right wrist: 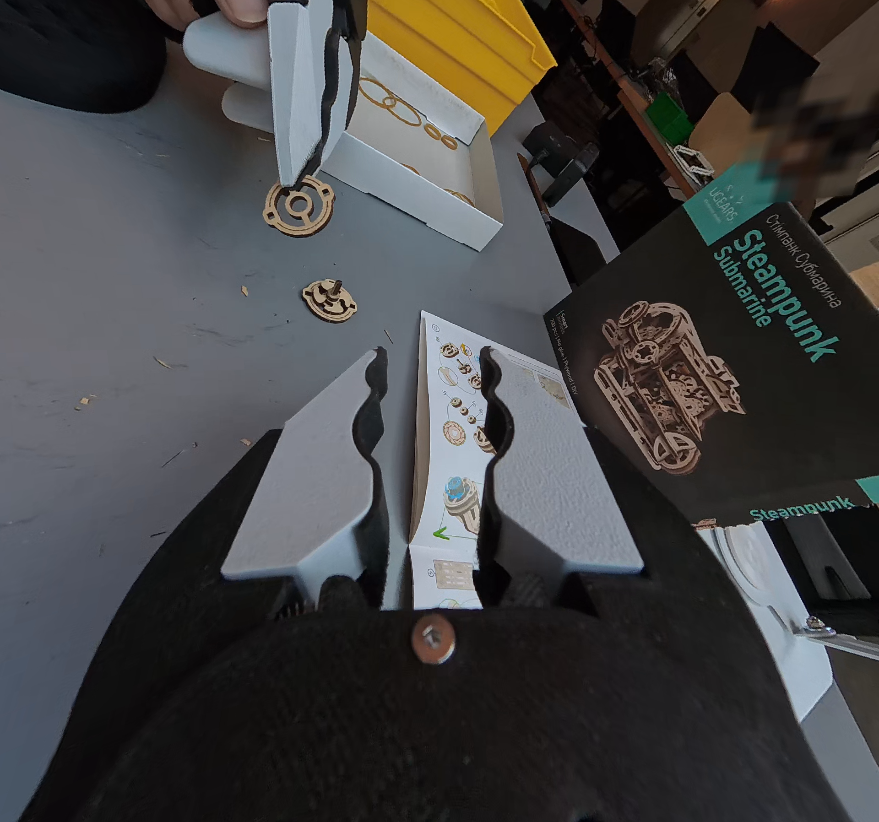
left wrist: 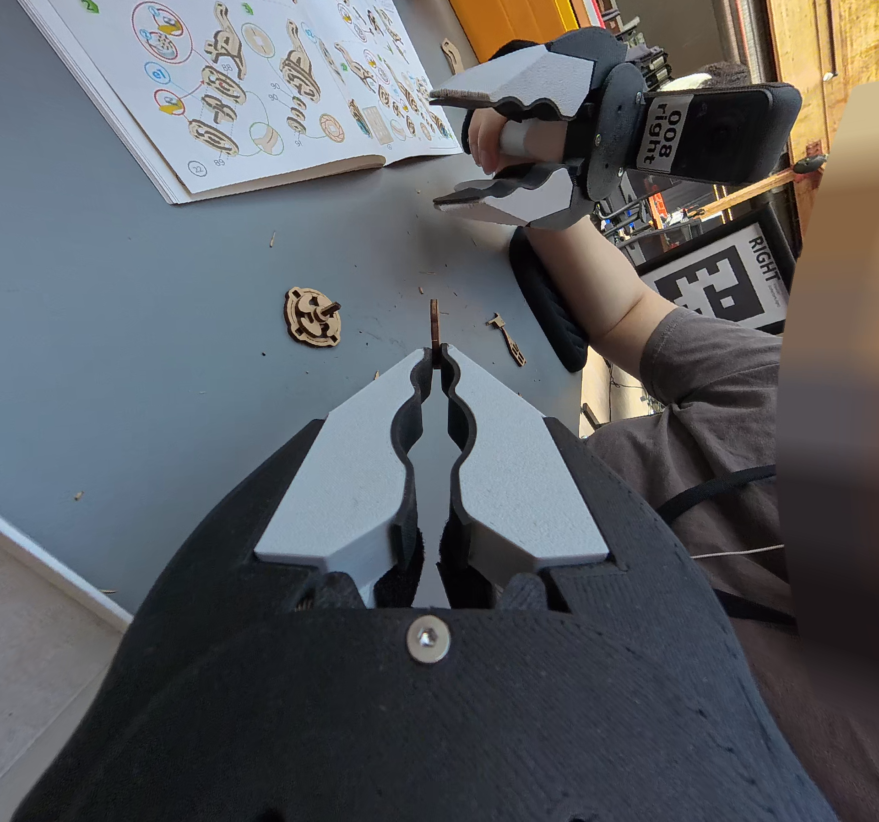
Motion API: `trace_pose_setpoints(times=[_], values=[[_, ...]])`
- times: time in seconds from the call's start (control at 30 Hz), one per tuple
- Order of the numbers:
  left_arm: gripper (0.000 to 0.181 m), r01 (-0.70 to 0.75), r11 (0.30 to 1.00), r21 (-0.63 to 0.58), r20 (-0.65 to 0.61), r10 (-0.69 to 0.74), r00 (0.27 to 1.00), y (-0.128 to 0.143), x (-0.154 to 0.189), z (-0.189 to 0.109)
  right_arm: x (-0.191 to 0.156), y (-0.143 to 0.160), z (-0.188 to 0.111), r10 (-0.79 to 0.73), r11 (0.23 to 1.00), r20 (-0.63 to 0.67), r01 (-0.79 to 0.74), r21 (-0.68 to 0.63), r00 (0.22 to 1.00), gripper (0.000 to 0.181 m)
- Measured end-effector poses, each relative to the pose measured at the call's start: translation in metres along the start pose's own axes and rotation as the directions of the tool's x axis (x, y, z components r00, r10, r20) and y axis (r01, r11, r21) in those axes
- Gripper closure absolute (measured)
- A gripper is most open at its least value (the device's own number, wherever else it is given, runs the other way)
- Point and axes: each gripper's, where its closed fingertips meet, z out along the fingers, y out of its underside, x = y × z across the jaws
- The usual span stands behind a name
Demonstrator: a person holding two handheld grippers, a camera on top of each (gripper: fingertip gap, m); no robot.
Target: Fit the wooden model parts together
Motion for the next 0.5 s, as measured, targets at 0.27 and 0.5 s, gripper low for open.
trace_pose_setpoints(times=[0.27, 0.5], values=[[0.181, -0.01, 1.0, -0.004, 0.012, 0.01, 1.0, 0.0007, -0.0006, 0.0003, 0.0084, 0.0029, -0.0013, 0.012, 1.0, -0.039, -0.013, -0.008, 0.999, 0.144], [0.181, -0.01, 1.0, 0.002, 0.015, 0.01, 1.0, 0.0, -0.0009, -0.0005, 0.0092, 0.0039, -0.0012, 0.012, 1.0, -0.043, -0.013, -0.009, 0.999, 0.144]])
